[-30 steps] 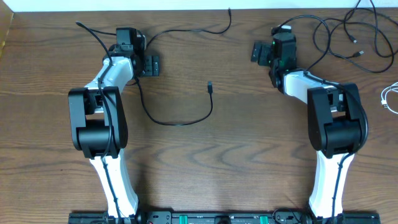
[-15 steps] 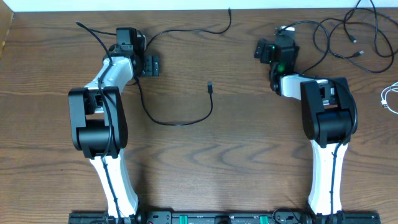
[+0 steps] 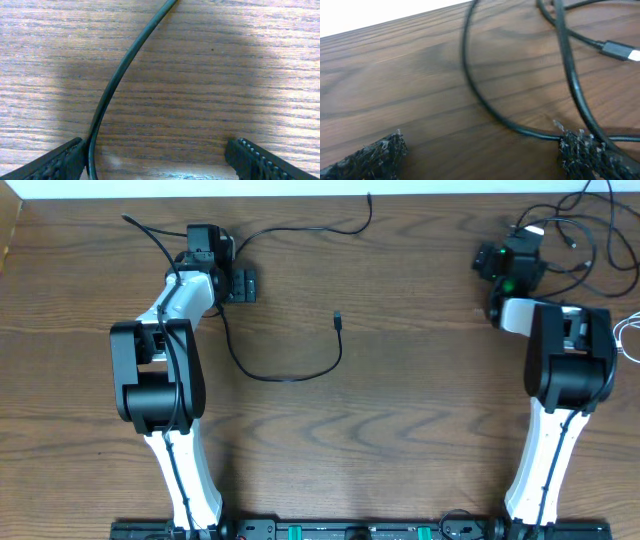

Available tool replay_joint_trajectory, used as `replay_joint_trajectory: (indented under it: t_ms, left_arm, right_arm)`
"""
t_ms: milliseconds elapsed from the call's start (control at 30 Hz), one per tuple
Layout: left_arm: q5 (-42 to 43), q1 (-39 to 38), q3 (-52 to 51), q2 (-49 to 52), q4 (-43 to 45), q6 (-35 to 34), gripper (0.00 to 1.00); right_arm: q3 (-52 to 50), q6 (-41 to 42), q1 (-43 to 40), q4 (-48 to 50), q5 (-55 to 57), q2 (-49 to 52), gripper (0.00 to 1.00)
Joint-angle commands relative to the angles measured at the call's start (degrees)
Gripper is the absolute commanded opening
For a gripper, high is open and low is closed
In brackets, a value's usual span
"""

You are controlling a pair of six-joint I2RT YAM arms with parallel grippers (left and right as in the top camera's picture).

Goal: Untangle cables

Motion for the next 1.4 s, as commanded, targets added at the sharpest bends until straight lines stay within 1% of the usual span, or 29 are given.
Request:
replay_joint_trajectory:
  t_ms: [0, 300, 533, 800, 1000, 1167, 1200, 1233, 1367]
  left_arm:
    - [0.9, 0.2, -2.1, 3.2, -1.9, 0.1, 0.92]
    - [0.9, 0.2, -2.1, 3.2, -1.9, 0.1, 0.91]
    - [0.9, 0.2, -2.1, 3.2, -1.9, 0.1, 0.92]
    - [0.9, 0.2, -2.1, 3.2, -1.9, 0.1, 0.92]
    - [0.9, 0.2, -2.1, 3.2, -1.9, 0.1, 0.92]
    - [0.9, 0.2, -2.1, 3.2, -1.9, 0.1, 0.91]
    - [0.9, 0.2, -2.1, 3.2, -1.9, 0.1, 0.91]
    - [0.9, 0.2, -2.1, 3.2, -1.9, 0.1, 0.92]
    - [0.9, 0.2, -2.1, 3.2, -1.9, 0.1, 0.92]
  right_arm:
    - [-2.3, -0.2, -3.2, -2.5, -0.4, 5.0, 0.99]
    - [-2.3, -0.2, -10.1, -2.3, -0.4, 5.0, 0.99]
    - [-2.3, 2.0, -14.9, -4.1, -0.5, 4.9, 0.99]
    - [-2.3, 2.0, -18.1, -7.1, -0.4, 4.2, 0.99]
    - [-2.3, 1.9, -19.0, -9.6, -0.5, 0.5, 0.99]
    - [-2.3, 0.4, -18.9, -15.6, -3.9, -6.8, 0.99]
    - [-2.3, -1.0, -18.6, -19.9, -6.0, -9.9, 0.99]
    - [-2.3, -1.3, -18.6, -21.2, -6.4, -10.8, 0.99]
    - [-2.3, -1.3, -17.7, -32.2, -6.7, -18.6, 0.99]
